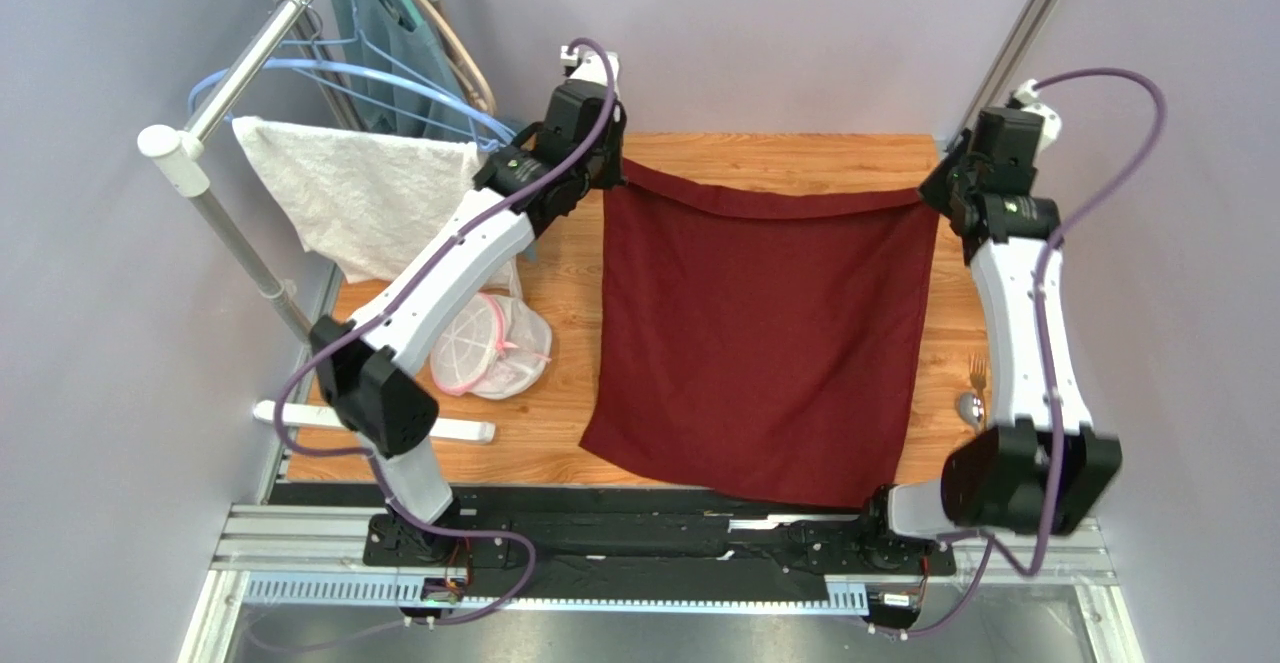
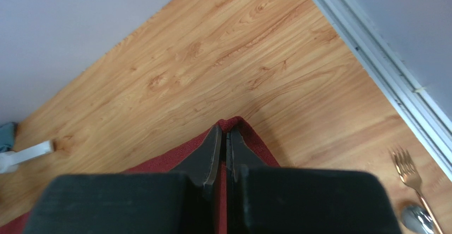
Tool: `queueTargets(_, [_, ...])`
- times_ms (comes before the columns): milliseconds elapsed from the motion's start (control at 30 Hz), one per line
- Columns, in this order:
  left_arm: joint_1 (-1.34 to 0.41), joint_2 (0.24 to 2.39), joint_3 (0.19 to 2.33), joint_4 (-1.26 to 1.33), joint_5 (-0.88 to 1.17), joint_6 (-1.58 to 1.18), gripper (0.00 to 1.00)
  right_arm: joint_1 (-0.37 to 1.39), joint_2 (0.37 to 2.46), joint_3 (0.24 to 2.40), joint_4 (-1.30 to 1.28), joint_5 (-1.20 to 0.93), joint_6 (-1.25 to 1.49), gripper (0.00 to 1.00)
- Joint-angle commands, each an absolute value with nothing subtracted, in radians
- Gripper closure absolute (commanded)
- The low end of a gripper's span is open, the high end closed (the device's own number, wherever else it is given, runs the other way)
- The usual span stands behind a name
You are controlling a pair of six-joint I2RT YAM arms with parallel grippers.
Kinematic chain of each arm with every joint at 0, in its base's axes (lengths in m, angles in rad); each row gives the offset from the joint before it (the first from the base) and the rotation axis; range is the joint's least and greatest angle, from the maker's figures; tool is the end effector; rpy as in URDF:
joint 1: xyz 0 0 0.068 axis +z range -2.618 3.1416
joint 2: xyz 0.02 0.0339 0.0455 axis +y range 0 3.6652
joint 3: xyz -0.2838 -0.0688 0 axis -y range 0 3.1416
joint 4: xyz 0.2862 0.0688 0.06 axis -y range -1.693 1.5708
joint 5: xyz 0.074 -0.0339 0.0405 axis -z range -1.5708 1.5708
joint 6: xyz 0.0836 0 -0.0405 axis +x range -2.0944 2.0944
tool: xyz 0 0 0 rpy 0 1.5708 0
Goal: Fold the napkin into a case and place the utensils inside
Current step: Fold and flatten the napkin at the center of the board.
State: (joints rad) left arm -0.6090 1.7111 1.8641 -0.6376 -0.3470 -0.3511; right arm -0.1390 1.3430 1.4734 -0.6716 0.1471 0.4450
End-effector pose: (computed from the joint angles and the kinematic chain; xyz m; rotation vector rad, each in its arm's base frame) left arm 0.4005 -0.2447 0.4263 0.0479 2.0327 -0.2494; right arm 0.3610 -0.0629 0.4059 0.6896 1.9895 0.0282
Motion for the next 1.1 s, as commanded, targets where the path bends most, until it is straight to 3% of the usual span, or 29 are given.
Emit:
queueTargets(0, [-0.563,1.81,1.917,-0.479,-0.365,-0.261,1.0,-0.149,1.547,1.523,-0.499,0.072,0.413,1.0])
queueTargets(233, [-0.52,1.966,1.898,-0.381,-0.287,-0.227,1.0,-0.149,1.759,1.647,-0.561,0.014,0.423,1.0])
queueTargets(367, [-0.515,1.985,1.895,-0.42,-0.307,-0.251,1.0,-0.149,1.778,1.66,-0.623,-0.05,0.417,1.0])
queueTargets(533, [-0.515,1.973,1.855,-0.529,-0.351,-0.31,1.0,-0.146,1.704,1.514,-0.69,-0.08,0.471,1.0])
queueTargets(767, [-0.515,1.925,1.747,-0.779,-0.362,-0.383,1.0,-0.144,1.54,1.247,-0.816,0.055,0.526,1.0])
queueTargets(1067, [-0.515,1.804,1.547,-0.801,-0.259,-0.385,1.0,-0.147,1.367,1.08,-0.897,0.223,0.561,1.0])
